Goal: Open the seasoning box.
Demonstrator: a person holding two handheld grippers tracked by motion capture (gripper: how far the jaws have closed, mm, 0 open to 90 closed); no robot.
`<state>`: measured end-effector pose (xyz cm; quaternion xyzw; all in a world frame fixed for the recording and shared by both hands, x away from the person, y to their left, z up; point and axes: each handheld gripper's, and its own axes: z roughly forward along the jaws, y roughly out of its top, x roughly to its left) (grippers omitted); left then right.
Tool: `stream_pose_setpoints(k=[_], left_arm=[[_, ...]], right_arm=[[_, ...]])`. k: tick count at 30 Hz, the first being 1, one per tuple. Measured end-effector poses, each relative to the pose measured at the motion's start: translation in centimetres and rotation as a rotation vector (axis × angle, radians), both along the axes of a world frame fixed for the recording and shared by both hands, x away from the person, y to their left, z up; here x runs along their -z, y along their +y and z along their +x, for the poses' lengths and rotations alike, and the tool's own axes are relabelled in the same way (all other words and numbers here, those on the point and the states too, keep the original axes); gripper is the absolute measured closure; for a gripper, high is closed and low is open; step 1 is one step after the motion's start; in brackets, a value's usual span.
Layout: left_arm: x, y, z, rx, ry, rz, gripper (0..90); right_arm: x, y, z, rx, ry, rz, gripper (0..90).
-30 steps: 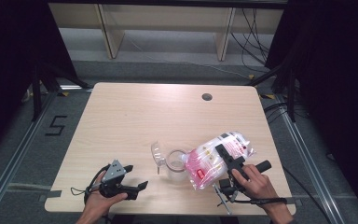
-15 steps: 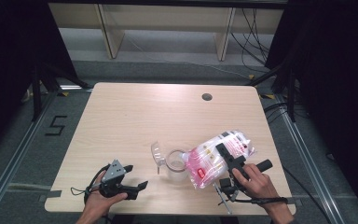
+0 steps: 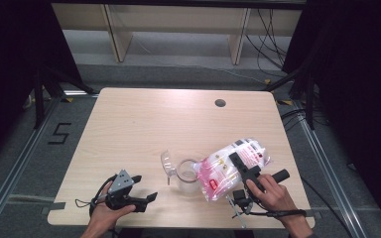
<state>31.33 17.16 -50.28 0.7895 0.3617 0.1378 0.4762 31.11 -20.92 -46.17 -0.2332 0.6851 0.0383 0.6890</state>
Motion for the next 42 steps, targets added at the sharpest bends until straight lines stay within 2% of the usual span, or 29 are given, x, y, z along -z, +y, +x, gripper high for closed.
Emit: stream_pose_setpoints(k=[8, 14, 18, 23, 26, 28, 35, 39, 42], left_arm=[[0.04, -0.04, 0.01, 0.003, 0.002, -0.007, 15.2], [0.05, -0.05, 0.04, 0.007, 0.0, -0.007, 15.2], [0.04, -0.03, 0.02, 0.003, 0.001, -0.006, 15.2], [0.04, -0.04, 0.04, 0.006, 0.001, -0.005, 15.3], [0.05, -0.05, 0.04, 0.007, 0.0, -0.007, 15.2], [0.04, -0.04, 0.04, 0.007, 0.0, -0.006, 15.2], [0.05, -0.05, 0.05, 0.007, -0.001, -0.007, 15.2], [0.06, -0.06, 0.05, 0.008, -0.001, -0.006, 15.3], [0.05, -0.05, 0.06, 0.007, -0.001, -0.006, 15.2]], right_arm=[[0.0, 0.02, -0.01, 0.008, 0.008, -0.017, 58.6], [-0.13, 0.07, -0.08, 0.008, -0.023, -0.047, 58.9], [-0.16, 0.15, -0.16, 0.006, -0.025, -0.032, 59.0], [-0.09, 0.27, -0.13, 0.005, -0.028, -0.046, 59.3], [-0.21, 0.33, 0.03, -0.007, -0.028, -0.081, 59.5], [-0.06, 0.28, -0.09, 0.008, -0.02, -0.043, 59.5], [-0.05, 0.19, -0.04, 0.011, -0.019, -0.04, 59.8], [-0.14, 0.26, -0.06, 0.004, -0.034, -0.09, 59.9], [-0.16, 0.47, -0.22, -0.003, -0.034, -0.094, 60.0]])
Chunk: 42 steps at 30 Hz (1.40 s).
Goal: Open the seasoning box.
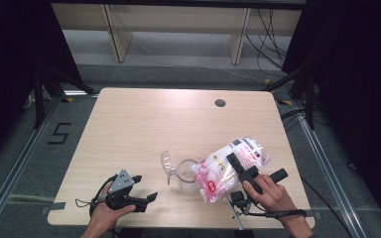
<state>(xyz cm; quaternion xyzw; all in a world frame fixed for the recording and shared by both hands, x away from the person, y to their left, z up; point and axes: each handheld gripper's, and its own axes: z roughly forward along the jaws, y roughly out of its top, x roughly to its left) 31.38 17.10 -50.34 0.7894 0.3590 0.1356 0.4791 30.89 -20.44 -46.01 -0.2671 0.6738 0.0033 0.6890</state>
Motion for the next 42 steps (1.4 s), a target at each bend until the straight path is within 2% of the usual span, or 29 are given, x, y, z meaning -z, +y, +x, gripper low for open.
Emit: stream_pose_setpoints(k=[14, 16, 19, 23, 24, 27, 33, 34, 36, 42], left_arm=[[-0.02, 0.03, -0.02, -0.004, 0.004, 0.0, 15.2], [-0.04, 0.1, 0.04, 0.002, 0.002, 0.014, 15.2], [-0.01, -0.01, 0.01, 0.003, 0.001, 0.002, 15.2], [-0.03, 0.09, 0.02, 0.001, 0.003, 0.014, 15.2], [0.0, 0.01, 0.01, 0.001, 0.002, 0.003, 15.2], [-0.03, 0.04, 0.02, 0.006, 0.0, 0.01, 15.2], [0.0, -0.01, 0.02, 0.003, 0.0, 0.001, 15.2], [-0.04, 0.08, 0.03, 0.006, 0.002, 0.015, 15.2], [0.01, -0.06, -0.01, -0.002, 0.004, 0.0, 15.2], [-0.04, 0.07, 0.03, 0.005, 0.002, 0.012, 15.2]], right_arm=[[0.03, 0.07, 0.04, 0.001, -0.002, -0.005, 60.6], [0.0, 0.1, 0.02, 0.002, -0.008, -0.013, 60.7], [-0.02, 0.15, -0.02, -0.003, 0.001, -0.022, 60.8], [-0.14, 0.11, 0.04, 0.005, -0.016, -0.04, 61.0], [-0.14, 0.1, 0.05, 0.005, -0.017, -0.05, 61.0], [-0.29, 0.04, 0.04, 0.003, -0.021, -0.027, 61.2], [-0.24, 0.15, 0.09, 0.003, -0.02, -0.043, 61.3], [-0.25, 0.14, 0.08, 0.006, -0.014, -0.042, 61.3], [-0.13, 0.17, 0.02, 0.003, -0.014, -0.049, 61.4], [-0.1, 0.3, -0.03, -0.005, -0.012, -0.051, 61.6]])
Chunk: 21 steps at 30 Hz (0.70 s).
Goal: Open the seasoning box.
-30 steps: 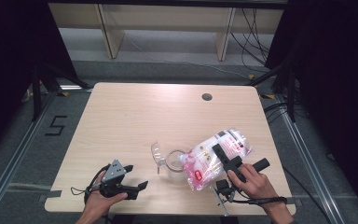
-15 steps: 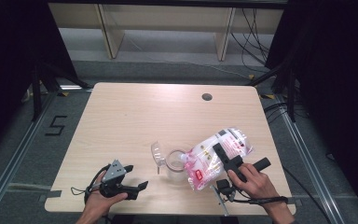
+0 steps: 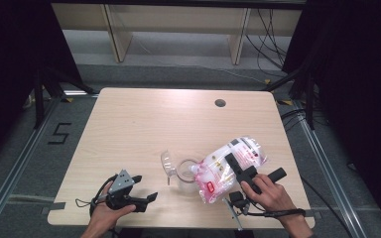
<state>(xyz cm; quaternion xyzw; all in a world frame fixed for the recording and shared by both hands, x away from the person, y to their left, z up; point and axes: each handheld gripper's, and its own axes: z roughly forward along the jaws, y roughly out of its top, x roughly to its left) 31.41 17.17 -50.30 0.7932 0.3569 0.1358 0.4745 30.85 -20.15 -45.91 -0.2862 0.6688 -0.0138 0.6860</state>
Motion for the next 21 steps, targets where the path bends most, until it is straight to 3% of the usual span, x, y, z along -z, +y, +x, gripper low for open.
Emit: stream_pose_setpoints(k=[10, 16, 17, 21], left_arm=[[0.03, -0.12, -0.04, -0.005, 0.001, -0.011, 15.2], [0.01, -0.04, -0.02, 0.0, 0.0, -0.003, 15.2], [0.03, -0.09, -0.01, -0.001, -0.002, -0.01, 15.2], [0.0, -0.03, 0.0, 0.002, -0.003, -0.002, 15.2]], right_arm=[[-0.38, -0.17, 0.12, 0.01, 0.001, -0.022, 61.9], [-0.64, -0.18, 0.04, 0.014, 0.004, -0.017, 62.1], [-0.52, -0.16, -0.01, 0.023, 0.01, 0.01, 62.1], [-0.41, -0.11, -0.02, 0.023, 0.015, 0.005, 62.2]])
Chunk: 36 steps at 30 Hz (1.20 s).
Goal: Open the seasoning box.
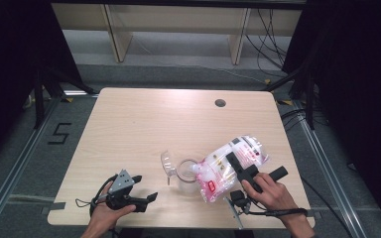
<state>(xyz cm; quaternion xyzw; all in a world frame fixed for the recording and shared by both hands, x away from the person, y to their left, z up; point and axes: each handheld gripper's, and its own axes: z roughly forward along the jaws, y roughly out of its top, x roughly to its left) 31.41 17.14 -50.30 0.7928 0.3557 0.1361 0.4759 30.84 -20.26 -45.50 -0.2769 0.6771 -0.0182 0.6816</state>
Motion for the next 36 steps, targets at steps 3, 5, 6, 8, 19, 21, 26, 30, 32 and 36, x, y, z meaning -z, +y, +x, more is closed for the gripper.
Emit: stream_pose_setpoints(k=[3, 5, 6, 8, 19, 21, 26, 30, 32, 36], left_arm=[[0.01, -0.02, 0.0, -0.002, 0.0, -0.003, 15.2], [0.0, 0.01, 0.0, 0.0, -0.001, 0.0, 15.2], [0.0, 0.01, 0.0, 0.001, -0.001, 0.0, 15.2], [0.0, 0.01, 0.0, 0.0, -0.001, 0.0, 15.2], [0.01, -0.03, -0.02, -0.005, 0.0, -0.011, 15.2], [0.01, -0.03, -0.02, -0.005, 0.0, -0.011, 15.2], [-0.01, 0.02, -0.01, 0.0, -0.001, -0.001, 15.2], [0.0, -0.01, -0.01, -0.003, 0.0, -0.007, 15.2], [0.01, -0.03, -0.01, -0.004, 0.0, -0.01, 15.2], [0.01, -0.03, -0.02, -0.006, 0.0, -0.011, 15.2]], right_arm=[[0.04, 0.05, -0.02, -0.003, 0.002, 0.001, 62.3], [0.04, 0.07, -0.03, -0.004, 0.004, 0.004, 62.4], [0.03, 0.07, -0.03, -0.005, 0.005, 0.005, 62.4], [0.03, 0.05, -0.02, -0.004, 0.004, 0.003, 62.4], [-0.03, -0.14, 0.03, -0.007, -0.003, 0.004, 62.7], [-0.04, -0.15, 0.02, -0.007, -0.004, 0.005, 62.7], [-0.09, -0.14, -0.01, -0.004, -0.001, 0.0, 62.8], [-0.19, -0.14, 0.02, -0.009, -0.005, -0.006, 62.8], [-0.21, -0.16, 0.0, -0.009, -0.006, -0.007, 62.9], [-0.41, -0.14, -0.07, -0.005, 0.003, -0.025, 63.0]])
